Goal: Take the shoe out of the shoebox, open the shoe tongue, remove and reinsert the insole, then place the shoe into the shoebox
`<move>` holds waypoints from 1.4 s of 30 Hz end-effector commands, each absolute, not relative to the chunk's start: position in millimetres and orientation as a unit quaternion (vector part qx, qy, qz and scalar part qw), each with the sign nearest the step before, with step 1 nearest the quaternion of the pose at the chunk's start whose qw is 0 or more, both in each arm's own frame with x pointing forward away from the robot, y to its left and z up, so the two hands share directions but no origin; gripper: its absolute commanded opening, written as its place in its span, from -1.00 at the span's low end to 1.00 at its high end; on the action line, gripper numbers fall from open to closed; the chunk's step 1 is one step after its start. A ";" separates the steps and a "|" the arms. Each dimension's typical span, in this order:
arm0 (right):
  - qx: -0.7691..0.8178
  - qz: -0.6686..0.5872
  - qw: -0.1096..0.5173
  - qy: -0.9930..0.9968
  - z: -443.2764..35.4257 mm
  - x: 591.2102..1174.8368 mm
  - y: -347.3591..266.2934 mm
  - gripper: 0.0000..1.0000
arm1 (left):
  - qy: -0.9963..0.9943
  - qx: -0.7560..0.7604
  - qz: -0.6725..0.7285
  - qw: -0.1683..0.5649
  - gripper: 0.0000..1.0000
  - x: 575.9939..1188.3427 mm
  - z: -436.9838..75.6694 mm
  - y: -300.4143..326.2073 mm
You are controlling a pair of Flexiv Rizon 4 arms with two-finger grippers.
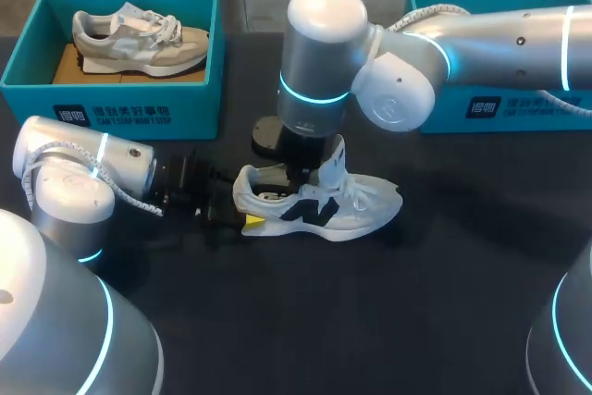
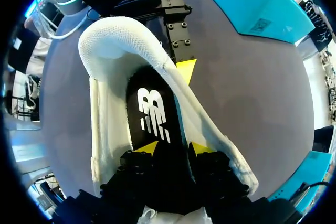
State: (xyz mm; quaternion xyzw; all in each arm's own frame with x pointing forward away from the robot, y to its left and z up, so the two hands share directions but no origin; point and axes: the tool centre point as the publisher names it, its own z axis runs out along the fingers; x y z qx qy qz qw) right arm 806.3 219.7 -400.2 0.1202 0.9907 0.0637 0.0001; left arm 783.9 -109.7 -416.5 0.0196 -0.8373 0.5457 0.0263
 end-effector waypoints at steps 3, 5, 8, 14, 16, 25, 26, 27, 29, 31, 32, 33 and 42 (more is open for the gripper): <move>0.112 0.063 -0.024 0.991 -420.9 810.5 230.1 -0.25 | -0.838 0.019 0.545 0.027 -1.00 784.0 -417.1 -109.4; 0.109 0.064 -0.030 0.991 -424.8 808.2 231.6 -0.25 | -0.838 0.019 0.545 0.027 -1.00 784.0 -417.1 -109.4; 0.109 0.065 -0.038 0.991 -430.0 804.1 232.9 -0.23 | -0.838 0.019 0.545 0.027 -1.00 784.0 -417.1 -109.4; 0.119 0.063 -0.054 0.989 -440.5 796.6 231.4 -0.67 | -0.838 0.019 0.545 0.027 -1.00 784.0 -417.1 -109.4; 0.122 0.063 -0.059 0.989 -444.2 794.2 231.7 -0.86 | -0.838 0.019 0.545 0.027 -1.00 784.0 -417.1 -109.4; 0.156 0.064 -0.055 0.984 -440.1 783.8 221.9 -1.00 | -0.838 0.019 0.545 0.027 -1.00 784.0 -417.1 -109.4; 0.158 0.064 -0.051 0.984 -436.9 782.9 219.9 -1.00 | -0.838 0.019 0.545 0.027 -1.00 784.0 -417.1 -109.4; 0.161 0.066 -0.047 0.984 -433.3 782.0 218.0 -1.00 | -0.838 0.019 0.545 0.027 -1.00 784.0 -417.1 -109.4; 0.166 0.067 -0.037 0.983 -425.2 780.1 214.7 -1.00 | -0.838 0.019 0.545 0.027 -1.00 784.0 -417.1 -109.4; 0.172 0.069 -0.026 0.982 -416.6 778.8 210.9 -1.00 | -0.838 0.019 0.545 0.027 -1.00 784.0 -417.1 -109.4; 0.175 0.071 -0.020 0.982 -412.1 778.2 209.4 -1.00 | -0.838 0.019 0.545 0.027 -1.00 784.0 -417.1 -109.4; 0.176 0.073 -0.015 0.982 -408.1 777.8 207.9 -1.00 | -0.838 0.019 0.545 0.027 -1.00 784.0 -417.1 -109.4; 0.184 0.075 0.008 0.980 -388.6 776.6 198.3 -1.00 | -0.838 0.019 0.545 0.027 -1.00 784.0 -417.1 -109.4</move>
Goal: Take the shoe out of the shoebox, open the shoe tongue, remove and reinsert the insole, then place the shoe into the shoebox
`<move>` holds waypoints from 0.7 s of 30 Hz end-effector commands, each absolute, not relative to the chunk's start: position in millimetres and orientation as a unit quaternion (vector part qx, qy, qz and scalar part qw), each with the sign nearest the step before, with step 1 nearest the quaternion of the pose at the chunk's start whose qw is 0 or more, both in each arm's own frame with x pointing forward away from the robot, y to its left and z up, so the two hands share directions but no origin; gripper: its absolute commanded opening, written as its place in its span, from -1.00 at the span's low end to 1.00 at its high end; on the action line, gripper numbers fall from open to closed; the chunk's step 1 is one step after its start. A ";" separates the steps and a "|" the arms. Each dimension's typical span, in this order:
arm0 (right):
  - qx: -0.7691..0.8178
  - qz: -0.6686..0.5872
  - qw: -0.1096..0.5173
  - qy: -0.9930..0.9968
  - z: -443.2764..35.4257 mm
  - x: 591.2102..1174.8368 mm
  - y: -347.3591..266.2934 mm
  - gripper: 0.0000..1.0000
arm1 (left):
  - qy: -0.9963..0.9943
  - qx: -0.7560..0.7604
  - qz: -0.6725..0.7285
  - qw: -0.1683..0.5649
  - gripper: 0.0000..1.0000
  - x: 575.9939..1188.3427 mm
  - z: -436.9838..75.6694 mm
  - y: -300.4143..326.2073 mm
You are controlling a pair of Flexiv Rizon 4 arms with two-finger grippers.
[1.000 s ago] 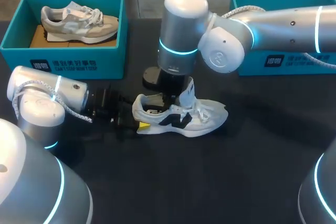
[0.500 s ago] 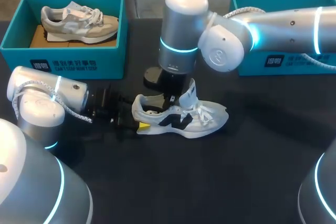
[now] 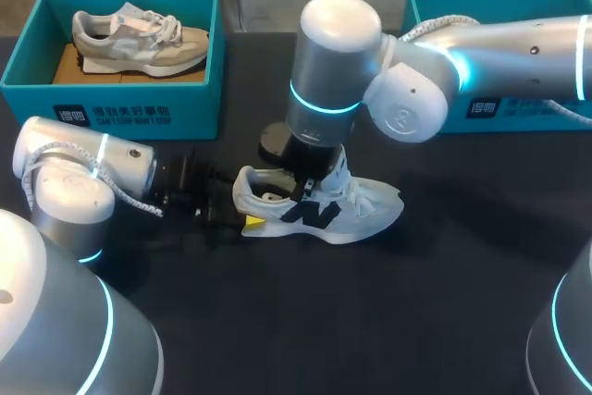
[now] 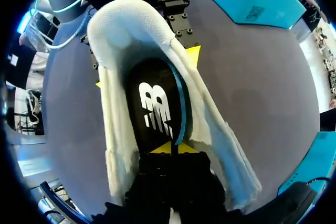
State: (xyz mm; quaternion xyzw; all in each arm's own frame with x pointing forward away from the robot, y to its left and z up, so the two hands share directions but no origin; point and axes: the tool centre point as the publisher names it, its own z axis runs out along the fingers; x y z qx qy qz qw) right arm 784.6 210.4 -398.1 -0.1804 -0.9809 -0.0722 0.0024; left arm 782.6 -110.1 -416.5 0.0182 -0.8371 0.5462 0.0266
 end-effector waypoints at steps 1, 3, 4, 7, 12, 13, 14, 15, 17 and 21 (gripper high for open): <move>-0.186 -0.074 -0.010 -0.980 -386.6 777.1 196.0 -1.00 | -0.838 0.019 0.545 0.027 -1.00 784.0 -417.1 -109.4; -0.192 -0.076 -0.018 -0.978 -381.5 778.7 190.7 -1.00 | -0.838 0.019 0.545 0.027 -1.00 784.0 -417.1 -109.4; -0.196 -0.072 -0.023 -0.978 -379.5 779.5 188.3 -1.00 | -0.838 0.019 0.545 0.027 -1.00 784.0 -417.1 -109.4; -0.201 -0.072 -0.033 -0.977 -372.7 781.0 183.0 -1.00 | -0.838 0.019 0.545 0.027 -1.00 784.0 -417.1 -109.4; -0.207 -0.086 -0.044 -0.974 -366.0 783.9 176.2 -1.00 | -0.838 0.019 0.545 0.027 -1.00 784.0 -417.1 -109.4; -0.208 -0.090 -0.045 -0.973 -365.3 784.8 175.6 -1.00 | -0.838 0.019 0.545 0.027 -1.00 784.0 -417.1 -109.4; -0.208 -0.091 -0.045 -0.973 -364.3 785.9 175.2 -1.00 | -0.838 0.019 0.545 0.027 -1.00 784.0 -417.1 -109.4; -0.204 -0.095 -0.047 -0.973 -362.8 787.1 175.6 -1.00 | -0.838 0.019 0.545 0.027 -1.00 784.0 -417.1 -109.4; -0.200 -0.096 -0.048 -0.974 -360.9 788.7 176.8 -1.00 | -0.838 0.019 0.545 0.027 -1.00 784.0 -417.1 -109.4; -0.185 -0.114 -0.040 -0.975 -358.2 793.4 184.0 -1.00 | -0.838 0.019 0.545 0.027 -1.00 784.0 -417.1 -109.4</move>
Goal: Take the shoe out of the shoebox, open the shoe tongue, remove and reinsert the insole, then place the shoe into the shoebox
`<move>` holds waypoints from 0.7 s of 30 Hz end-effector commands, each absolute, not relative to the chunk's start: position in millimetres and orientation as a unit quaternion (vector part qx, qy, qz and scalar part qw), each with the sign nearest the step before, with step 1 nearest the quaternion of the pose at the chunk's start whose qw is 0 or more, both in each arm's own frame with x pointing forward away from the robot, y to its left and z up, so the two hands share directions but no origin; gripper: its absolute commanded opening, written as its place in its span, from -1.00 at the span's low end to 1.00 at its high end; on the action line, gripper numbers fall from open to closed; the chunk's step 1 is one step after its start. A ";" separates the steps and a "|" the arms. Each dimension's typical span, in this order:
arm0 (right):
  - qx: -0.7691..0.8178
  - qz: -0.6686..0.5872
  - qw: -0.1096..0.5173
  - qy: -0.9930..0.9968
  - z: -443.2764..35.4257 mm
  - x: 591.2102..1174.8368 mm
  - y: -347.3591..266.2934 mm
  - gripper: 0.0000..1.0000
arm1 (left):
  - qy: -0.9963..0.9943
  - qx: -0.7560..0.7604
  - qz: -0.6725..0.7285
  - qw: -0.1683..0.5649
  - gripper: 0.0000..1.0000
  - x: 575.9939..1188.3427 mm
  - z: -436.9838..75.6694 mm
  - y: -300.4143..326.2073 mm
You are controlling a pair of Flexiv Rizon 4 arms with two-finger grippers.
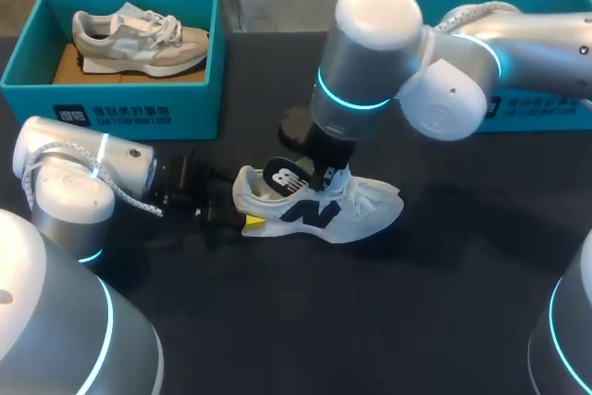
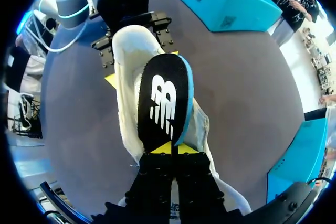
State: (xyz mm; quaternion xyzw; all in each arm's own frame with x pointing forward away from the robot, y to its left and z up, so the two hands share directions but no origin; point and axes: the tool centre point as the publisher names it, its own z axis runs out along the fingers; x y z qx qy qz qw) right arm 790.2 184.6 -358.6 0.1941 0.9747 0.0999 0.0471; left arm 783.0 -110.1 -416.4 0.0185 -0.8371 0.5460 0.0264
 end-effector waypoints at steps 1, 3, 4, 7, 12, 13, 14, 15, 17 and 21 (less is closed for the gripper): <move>0.180 0.124 0.039 0.975 -356.8 794.5 186.8 -1.00 | -0.838 0.019 0.545 0.027 -1.00 784.0 -417.1 -109.4; 0.173 0.136 0.036 0.975 -352.9 796.0 193.9 -1.00 | -0.838 0.019 0.545 0.027 -1.00 784.0 -417.1 -109.4; 0.168 0.137 0.028 0.976 -351.9 796.6 196.8 -1.00 | -0.838 0.019 0.545 0.027 -1.00 784.0 -417.1 -109.4; 0.155 0.141 0.007 0.978 -350.9 799.0 206.3 -1.00 | -0.838 0.019 0.545 0.027 -1.00 784.0 -417.1 -109.4; 0.139 0.145 -0.005 0.980 -344.5 803.6 215.3 -1.00 | -0.838 0.019 0.545 0.027 -1.00 784.0 -417.1 -109.4; 0.138 0.143 -0.004 0.980 -342.5 804.8 215.7 -1.00 | -0.838 0.019 0.545 0.027 -1.00 784.0 -417.1 -109.4; 0.137 0.141 -0.004 0.981 -340.4 806.1 215.4 -1.00 | -0.838 0.019 0.545 0.027 -1.00 784.0 -417.1 -109.4; 0.136 0.140 -0.004 0.981 -338.5 807.4 214.9 -1.00 | -0.838 0.019 0.545 0.027 -1.00 784.0 -417.1 -109.4; 0.132 0.137 -0.004 0.982 -334.8 809.1 214.7 -1.00 | -0.838 0.019 0.545 0.027 -1.00 784.0 -417.1 -109.4; 0.120 0.151 -0.010 0.981 -329.0 811.8 215.8 -1.00 | -0.838 0.019 0.545 0.027 -1.00 784.0 -417.1 -109.4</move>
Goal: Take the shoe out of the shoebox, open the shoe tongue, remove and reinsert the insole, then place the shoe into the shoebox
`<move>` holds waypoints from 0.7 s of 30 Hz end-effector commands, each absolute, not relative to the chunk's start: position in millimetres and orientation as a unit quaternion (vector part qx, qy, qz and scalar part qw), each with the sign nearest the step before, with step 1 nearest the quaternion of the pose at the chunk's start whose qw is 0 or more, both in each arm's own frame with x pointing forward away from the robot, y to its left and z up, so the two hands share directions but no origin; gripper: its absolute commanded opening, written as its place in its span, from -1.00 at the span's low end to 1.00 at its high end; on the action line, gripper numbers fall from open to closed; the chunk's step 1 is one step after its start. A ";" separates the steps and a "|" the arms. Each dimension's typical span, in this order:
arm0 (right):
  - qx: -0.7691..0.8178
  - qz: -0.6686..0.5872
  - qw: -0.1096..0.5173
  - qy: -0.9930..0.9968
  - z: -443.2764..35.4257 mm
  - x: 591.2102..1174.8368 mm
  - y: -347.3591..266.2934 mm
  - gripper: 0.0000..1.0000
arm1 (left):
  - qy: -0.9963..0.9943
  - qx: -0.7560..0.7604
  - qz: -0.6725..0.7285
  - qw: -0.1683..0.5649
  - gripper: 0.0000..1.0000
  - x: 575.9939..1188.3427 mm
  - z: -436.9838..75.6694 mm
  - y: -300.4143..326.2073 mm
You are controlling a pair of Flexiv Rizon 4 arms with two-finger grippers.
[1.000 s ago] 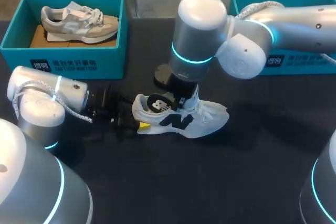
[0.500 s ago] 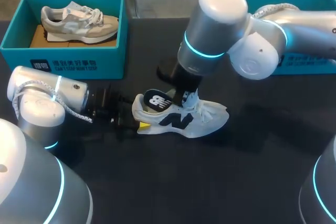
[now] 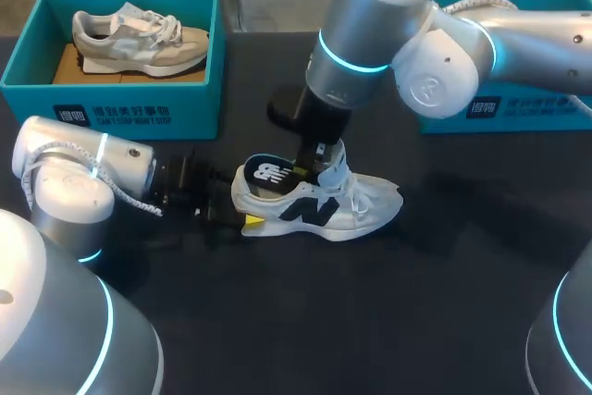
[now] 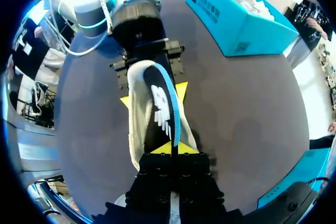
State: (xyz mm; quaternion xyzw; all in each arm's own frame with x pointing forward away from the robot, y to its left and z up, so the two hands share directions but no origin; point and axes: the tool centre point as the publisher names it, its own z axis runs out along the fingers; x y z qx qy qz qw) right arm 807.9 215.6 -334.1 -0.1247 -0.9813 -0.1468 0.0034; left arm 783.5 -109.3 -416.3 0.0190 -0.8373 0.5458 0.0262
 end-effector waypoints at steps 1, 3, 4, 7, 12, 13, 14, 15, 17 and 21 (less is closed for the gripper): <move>-0.116 -0.149 0.014 -0.982 -328.3 812.9 215.9 -1.00 | -0.838 0.019 0.545 0.027 -1.00 784.0 -417.1 -109.4; -0.112 -0.150 0.017 -0.982 -326.1 815.2 216.1 -1.00 | -0.838 0.019 0.545 0.027 -1.00 784.0 -417.1 -109.4; -0.110 -0.144 0.018 -0.983 -324.7 816.0 216.0 -1.00 | -0.838 0.019 0.545 0.027 -1.00 784.0 -417.1 -109.4; -0.108 -0.140 0.018 -0.984 -320.6 817.5 213.4 -1.00 | -0.838 0.019 0.545 0.027 -1.00 784.0 -417.1 -109.4; -0.112 -0.138 0.016 -0.984 -315.3 815.2 206.5 -1.00 | -0.838 0.019 0.545 0.027 -1.00 784.0 -417.1 -109.4; -0.111 -0.139 0.015 -0.984 -314.4 814.4 206.1 -1.00 | -0.838 0.019 0.545 0.027 -1.00 784.0 -417.1 -109.4; -0.110 -0.140 0.015 -0.984 -313.5 813.8 205.6 -1.00 | -0.838 0.019 0.545 0.027 -1.00 784.0 -417.1 -109.4; -0.109 -0.143 0.015 -0.984 -312.5 813.0 205.7 -1.00 | -0.838 0.019 0.545 0.027 -1.00 784.0 -417.1 -109.4; -0.105 -0.154 0.015 -0.982 -311.3 811.7 207.8 -1.00 | -0.838 0.019 0.545 0.027 -1.00 784.0 -417.1 -109.4; -0.083 -0.197 0.026 -0.977 -310.5 809.2 218.0 -1.00 | -0.838 0.019 0.545 0.027 -1.00 784.0 -417.1 -109.4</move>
